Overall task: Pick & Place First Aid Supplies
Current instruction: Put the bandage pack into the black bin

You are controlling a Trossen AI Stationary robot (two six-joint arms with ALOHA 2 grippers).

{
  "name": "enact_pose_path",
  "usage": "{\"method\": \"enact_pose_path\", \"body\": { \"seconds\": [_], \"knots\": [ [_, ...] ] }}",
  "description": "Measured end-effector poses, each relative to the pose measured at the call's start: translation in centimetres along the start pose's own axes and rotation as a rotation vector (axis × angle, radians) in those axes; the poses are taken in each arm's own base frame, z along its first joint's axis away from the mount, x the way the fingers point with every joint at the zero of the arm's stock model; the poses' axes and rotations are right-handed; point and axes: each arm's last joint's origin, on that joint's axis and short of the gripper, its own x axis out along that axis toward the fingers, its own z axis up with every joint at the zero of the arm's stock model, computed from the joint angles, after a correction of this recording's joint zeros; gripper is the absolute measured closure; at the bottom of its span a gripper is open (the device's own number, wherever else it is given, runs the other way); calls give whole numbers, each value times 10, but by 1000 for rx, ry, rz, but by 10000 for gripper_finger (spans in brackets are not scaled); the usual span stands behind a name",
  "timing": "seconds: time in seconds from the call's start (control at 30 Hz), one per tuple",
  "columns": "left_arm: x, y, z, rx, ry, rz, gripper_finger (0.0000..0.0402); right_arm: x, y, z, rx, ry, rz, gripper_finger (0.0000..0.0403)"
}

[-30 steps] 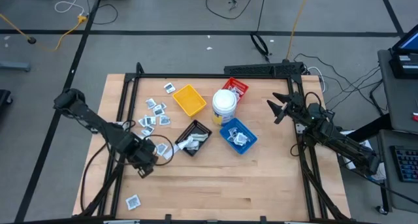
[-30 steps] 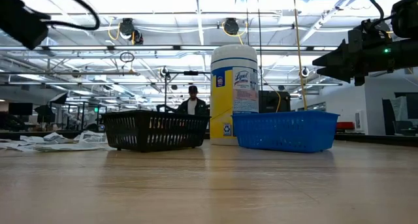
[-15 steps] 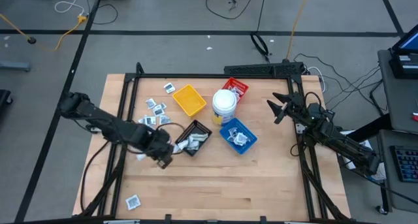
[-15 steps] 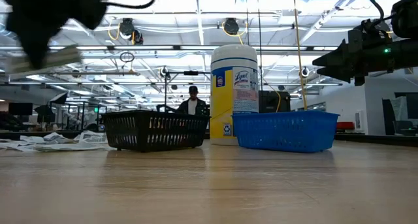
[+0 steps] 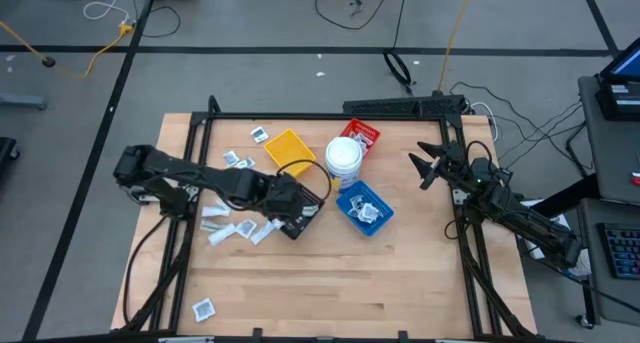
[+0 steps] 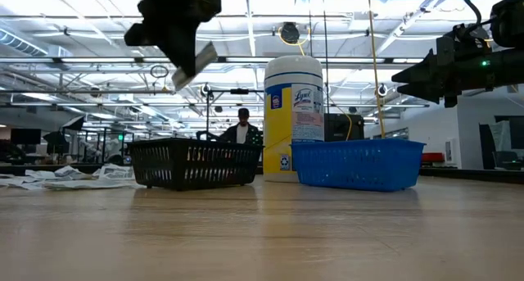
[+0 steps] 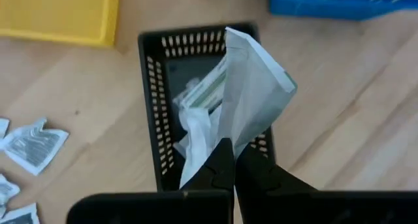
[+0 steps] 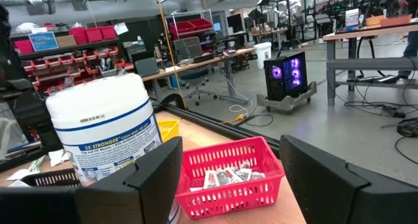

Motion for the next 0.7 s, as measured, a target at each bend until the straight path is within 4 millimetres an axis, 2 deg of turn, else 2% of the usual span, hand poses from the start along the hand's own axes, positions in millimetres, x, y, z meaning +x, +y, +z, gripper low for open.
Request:
{"method": "enact_pose_path", "body": {
  "seconds": [0.5,0.7],
  "knots": [
    [72,-18,-6,48,-10,105,401,0,0,0,0,0,0,149],
    [80,-18,-3,41,-55,138,382,0,0,0,0,0,0,149]
  ]
}}
